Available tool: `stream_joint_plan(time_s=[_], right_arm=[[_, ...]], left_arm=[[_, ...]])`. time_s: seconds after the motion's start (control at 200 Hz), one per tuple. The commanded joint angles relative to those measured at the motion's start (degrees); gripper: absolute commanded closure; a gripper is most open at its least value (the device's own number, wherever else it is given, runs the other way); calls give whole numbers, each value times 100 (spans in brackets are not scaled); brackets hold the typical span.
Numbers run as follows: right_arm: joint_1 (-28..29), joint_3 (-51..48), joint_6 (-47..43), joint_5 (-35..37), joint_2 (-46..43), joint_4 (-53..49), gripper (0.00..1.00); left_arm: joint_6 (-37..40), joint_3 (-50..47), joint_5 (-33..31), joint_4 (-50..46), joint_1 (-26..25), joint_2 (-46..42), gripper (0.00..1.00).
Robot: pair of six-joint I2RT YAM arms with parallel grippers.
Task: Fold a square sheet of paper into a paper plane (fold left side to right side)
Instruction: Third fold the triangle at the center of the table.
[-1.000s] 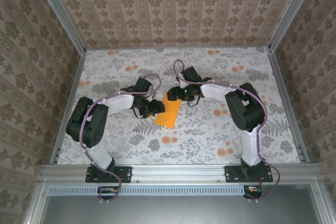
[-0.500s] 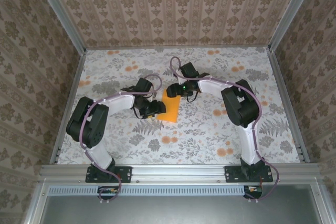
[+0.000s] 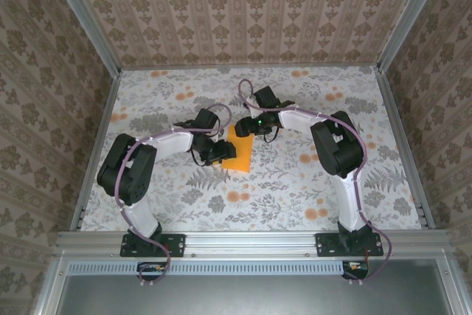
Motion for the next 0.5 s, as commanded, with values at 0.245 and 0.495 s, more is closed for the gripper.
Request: stream_joint_plan(time_s=[0.245, 0.495], right_arm=[[0, -135, -69, -48, 81, -162, 31], [-9, -320, -153, -57, -163, 188, 27]], left_arm=[[-91, 33, -154, -62, -47, -177, 68], [-252, -62, -126, -19, -114, -315, 93]])
